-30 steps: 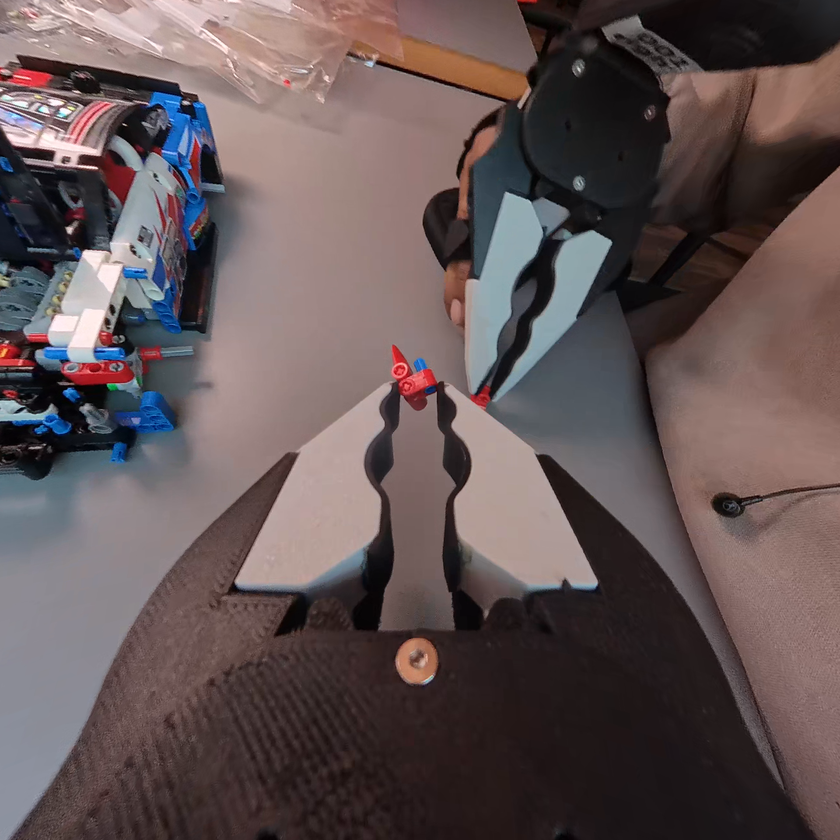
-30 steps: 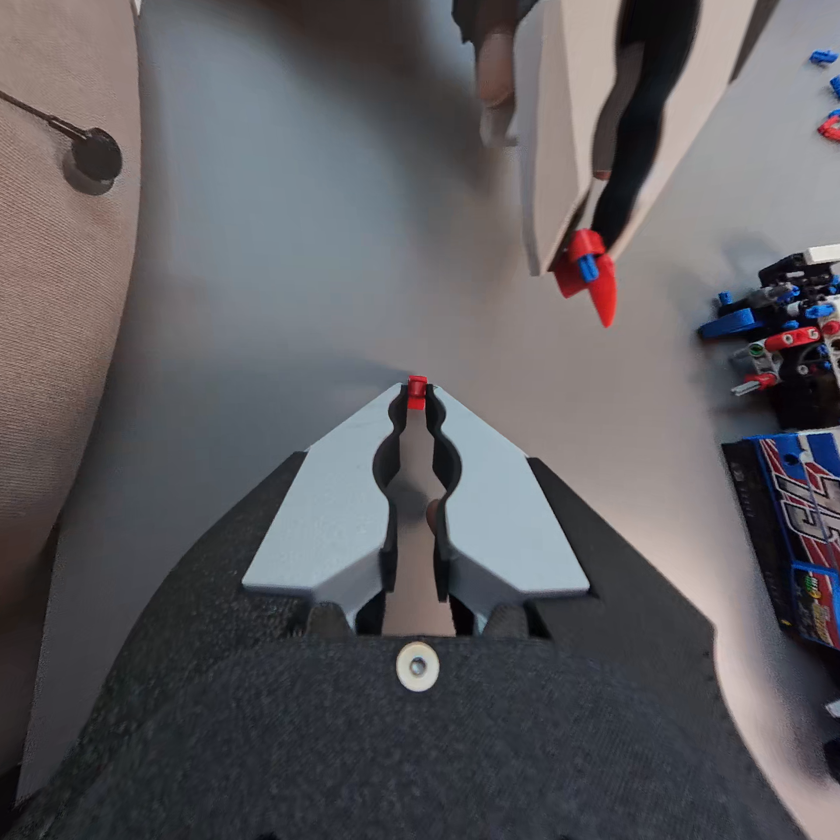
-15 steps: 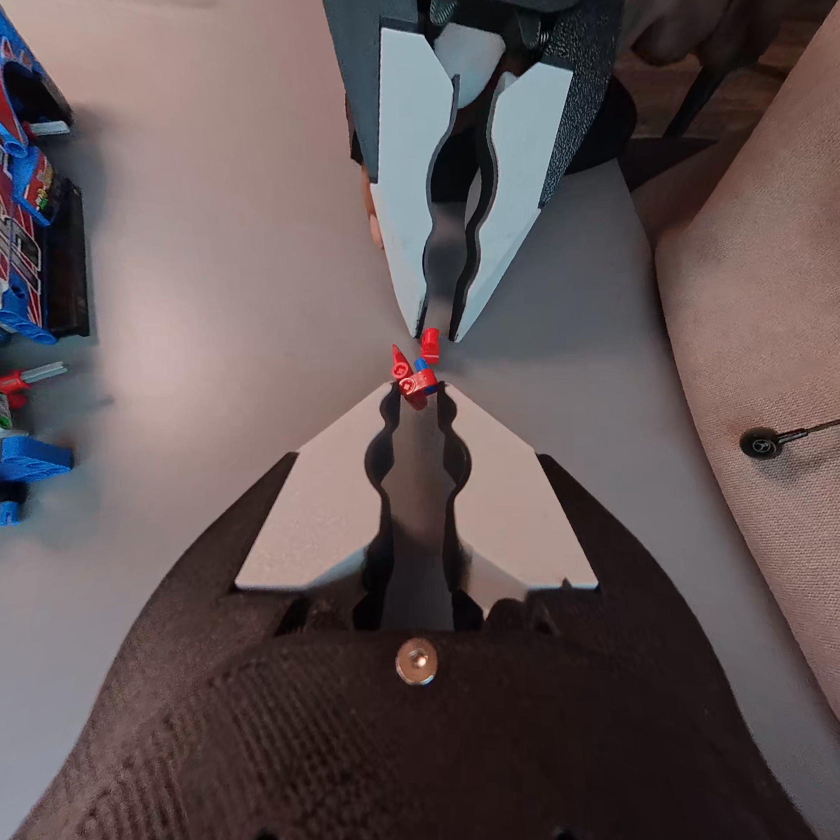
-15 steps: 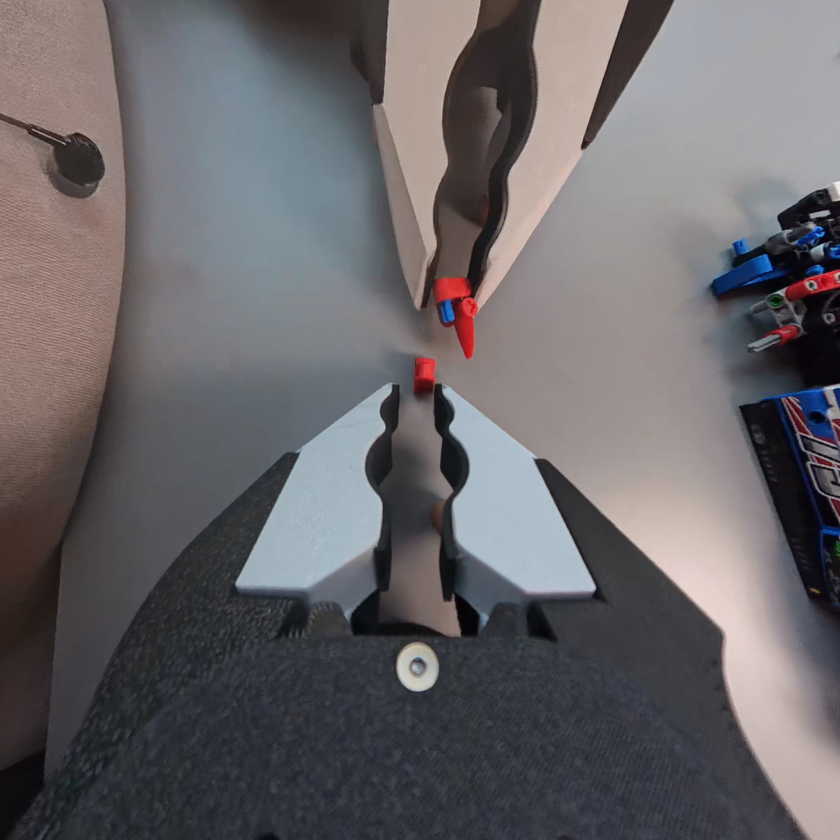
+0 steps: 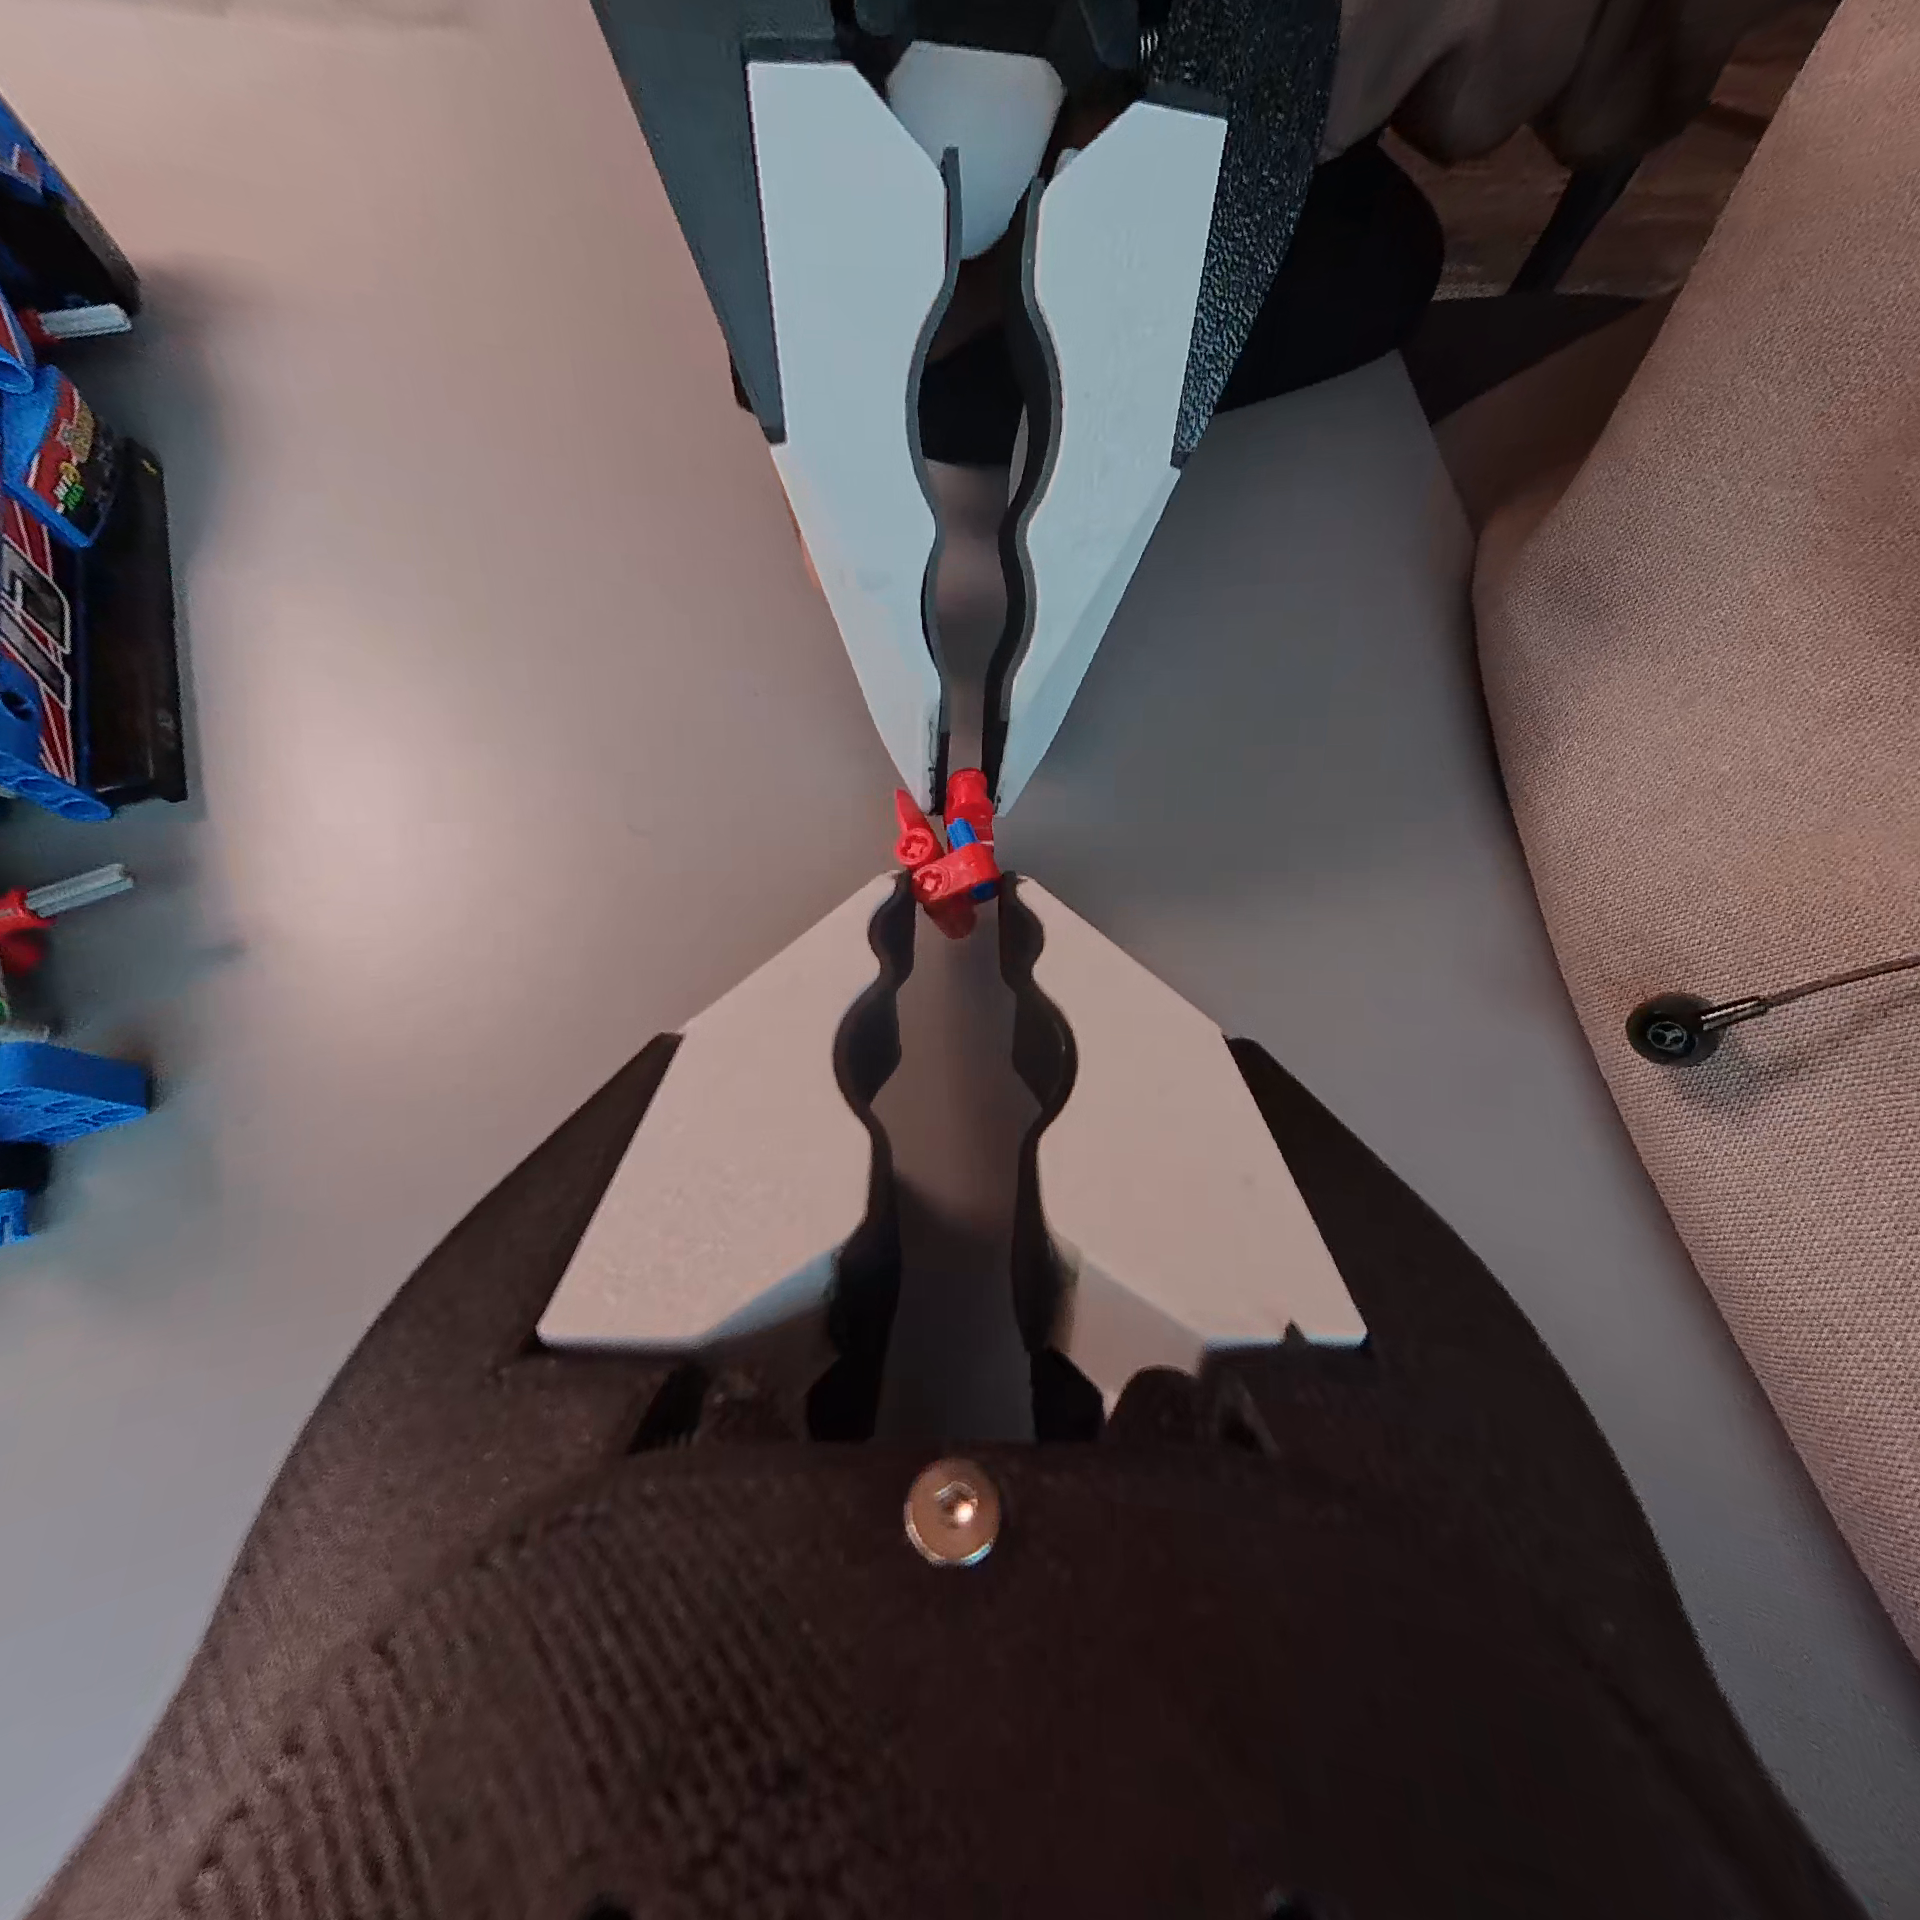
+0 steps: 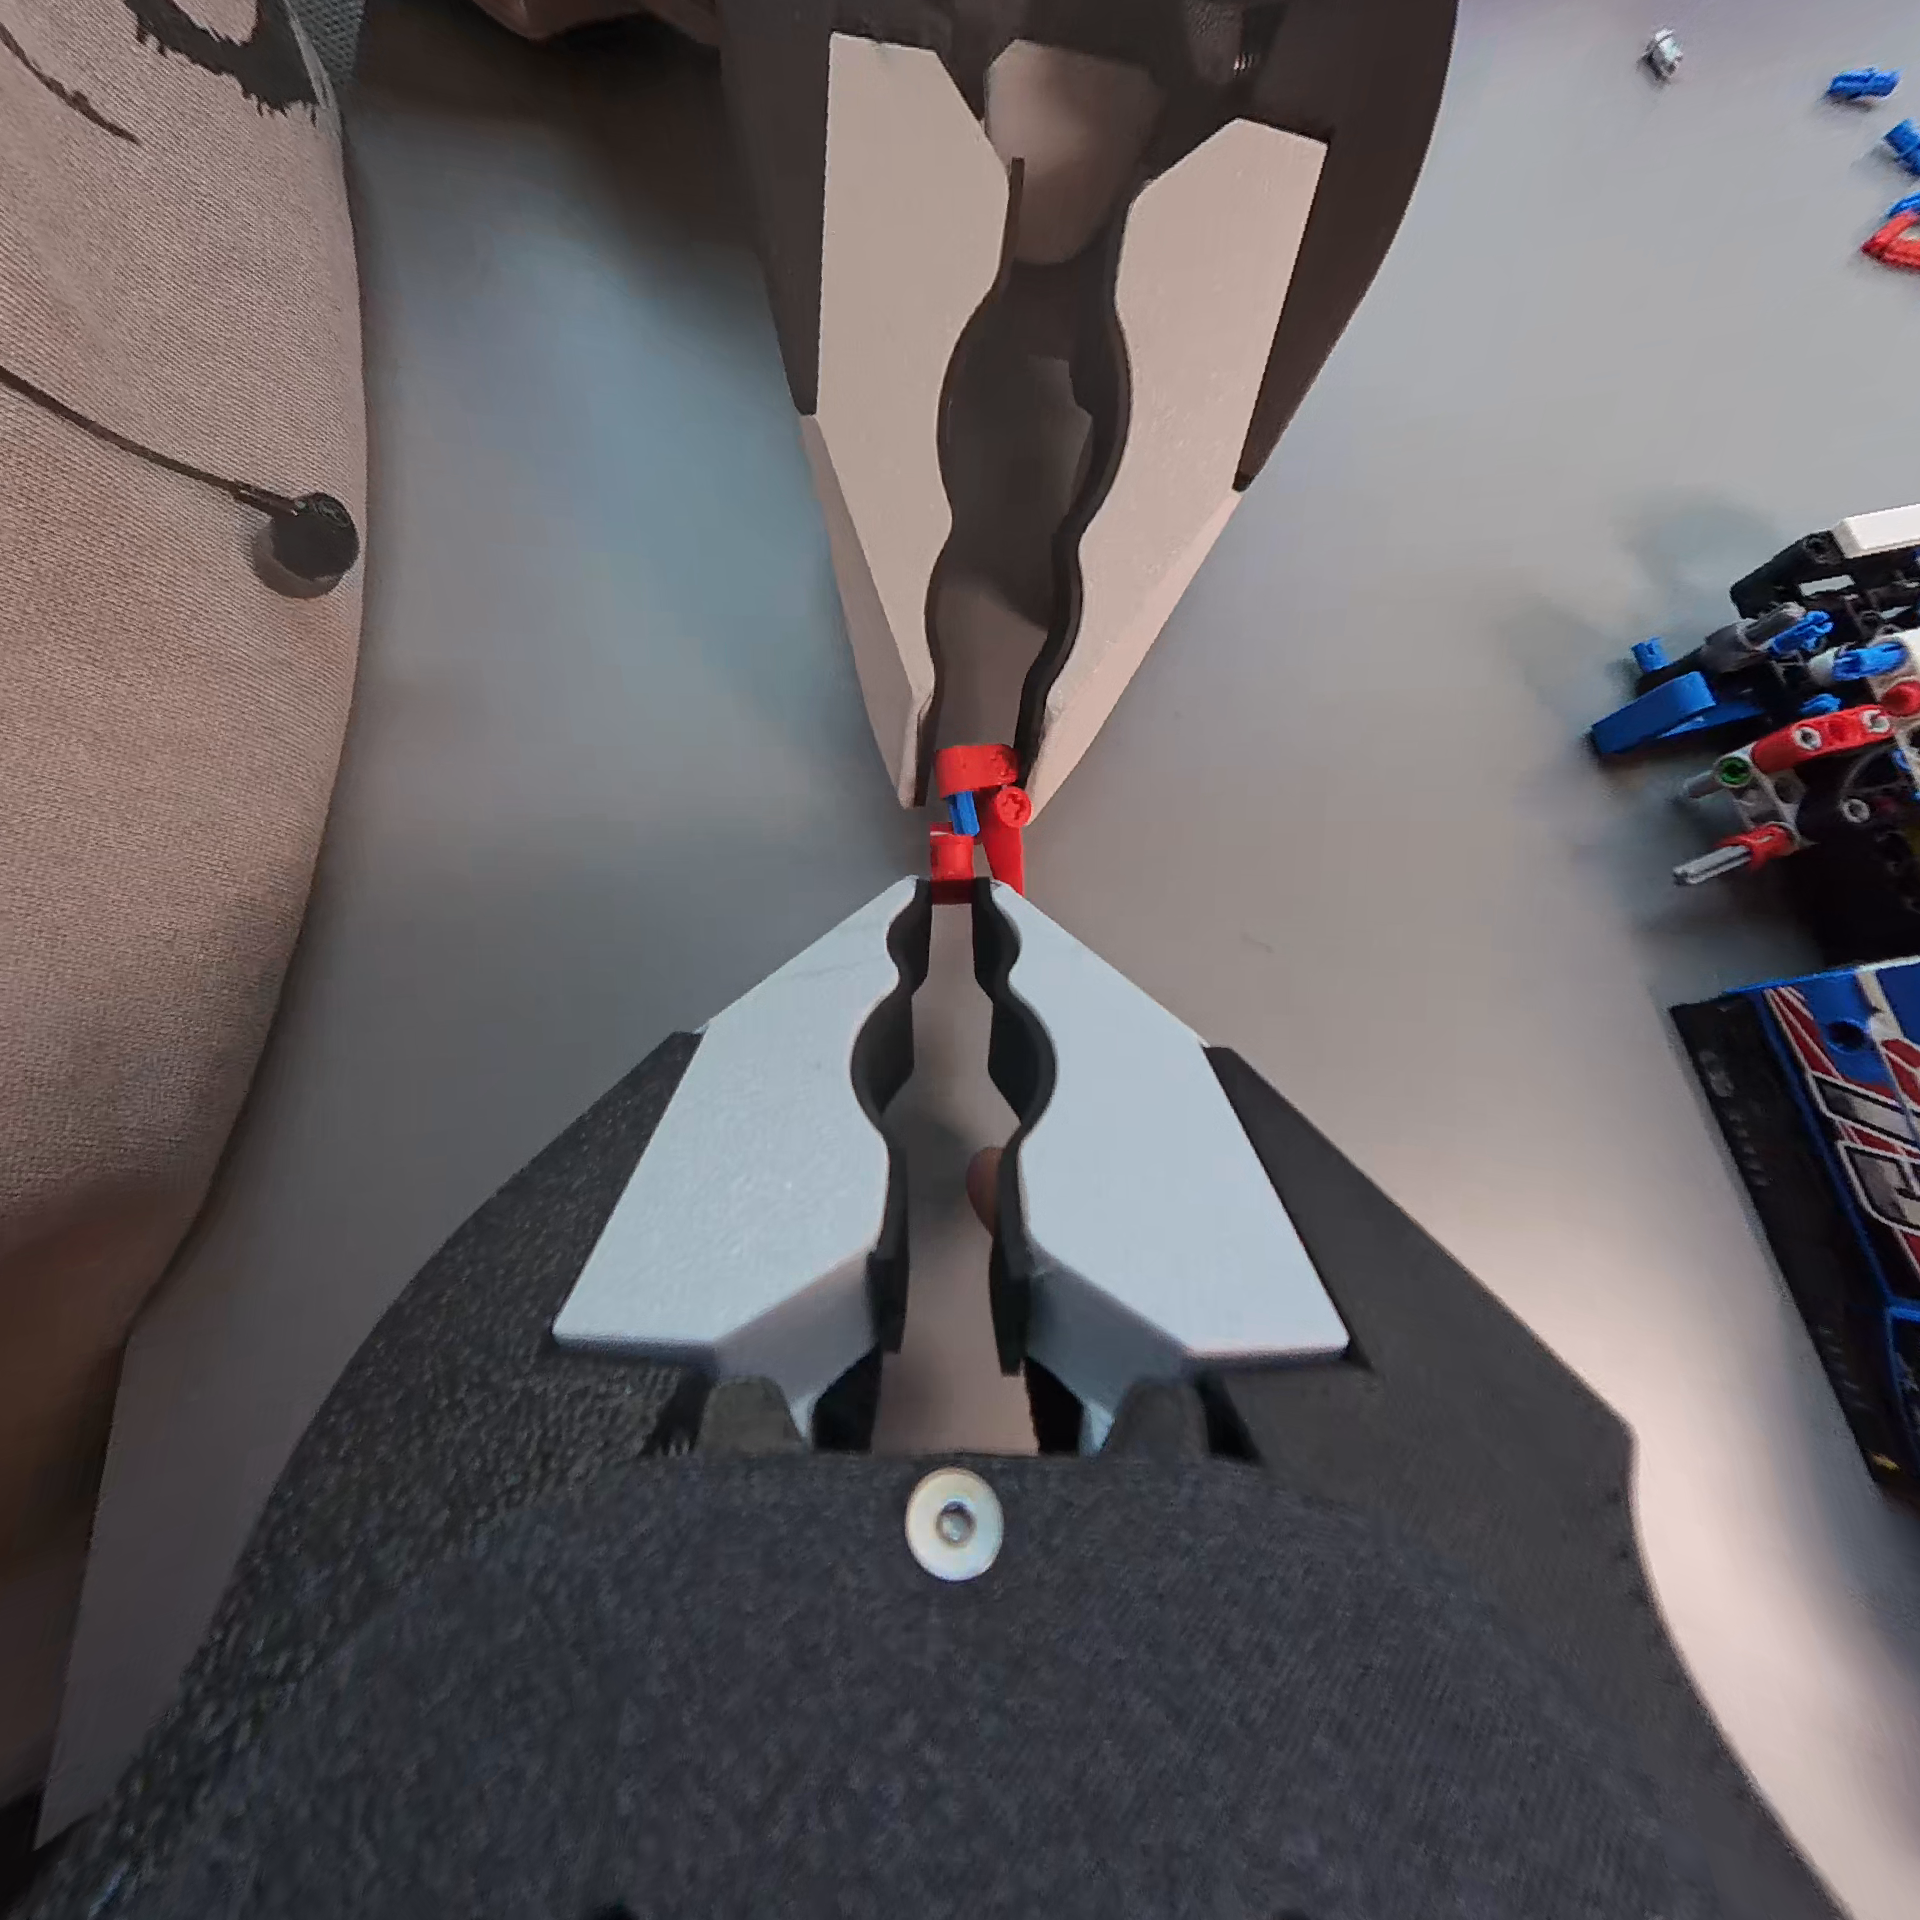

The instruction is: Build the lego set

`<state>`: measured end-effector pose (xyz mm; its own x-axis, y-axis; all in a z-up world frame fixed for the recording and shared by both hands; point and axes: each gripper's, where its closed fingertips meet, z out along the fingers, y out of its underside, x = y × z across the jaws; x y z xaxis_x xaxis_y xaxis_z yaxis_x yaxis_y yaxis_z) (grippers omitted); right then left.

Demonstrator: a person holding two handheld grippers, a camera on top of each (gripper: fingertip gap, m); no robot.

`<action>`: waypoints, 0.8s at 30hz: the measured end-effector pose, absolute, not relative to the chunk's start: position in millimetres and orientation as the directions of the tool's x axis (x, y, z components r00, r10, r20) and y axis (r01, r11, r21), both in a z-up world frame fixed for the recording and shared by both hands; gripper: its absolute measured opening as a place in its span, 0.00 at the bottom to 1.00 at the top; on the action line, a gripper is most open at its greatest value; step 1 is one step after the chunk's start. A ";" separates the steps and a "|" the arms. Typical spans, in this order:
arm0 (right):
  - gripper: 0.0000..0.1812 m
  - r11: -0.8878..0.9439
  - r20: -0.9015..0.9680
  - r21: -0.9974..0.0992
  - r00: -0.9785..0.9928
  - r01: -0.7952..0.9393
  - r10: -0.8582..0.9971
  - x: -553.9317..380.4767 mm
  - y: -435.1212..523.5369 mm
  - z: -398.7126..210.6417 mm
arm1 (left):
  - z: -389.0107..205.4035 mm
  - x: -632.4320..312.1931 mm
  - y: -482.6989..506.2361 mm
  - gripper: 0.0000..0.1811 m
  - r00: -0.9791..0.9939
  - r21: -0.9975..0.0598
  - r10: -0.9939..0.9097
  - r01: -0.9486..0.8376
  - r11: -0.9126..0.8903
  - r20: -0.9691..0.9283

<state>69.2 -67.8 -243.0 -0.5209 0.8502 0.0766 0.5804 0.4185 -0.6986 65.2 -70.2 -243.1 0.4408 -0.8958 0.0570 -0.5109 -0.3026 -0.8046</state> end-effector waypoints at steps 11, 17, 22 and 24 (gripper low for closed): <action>0.03 0.388 0.003 -0.681 -0.528 0.621 0.849 69.5 -69.6 -242.2 | -241.3 65.2 -72.0 0.08 0.444 -0.802 -0.889 -0.488 -0.344 0.111; 0.03 0.316 -0.047 -0.669 -0.463 0.673 0.885 69.7 -66.1 -242.8 | -241.0 65.2 -70.9 0.08 0.463 -0.799 -0.878 -0.477 -0.366 0.126; 0.03 0.278 -0.053 -0.644 -0.404 0.713 0.913 68.0 -61.8 -246.5 | -243.0 64.7 -66.9 0.08 0.495 -0.787 -0.861 -0.485 -0.382 0.113; 0.03 0.256 -0.055 -0.633 -0.372 0.731 0.927 66.6 -58.9 -247.7 | -244.4 63.5 -64.6 0.08 0.512 -0.780 -0.854 -0.496 -0.382 0.092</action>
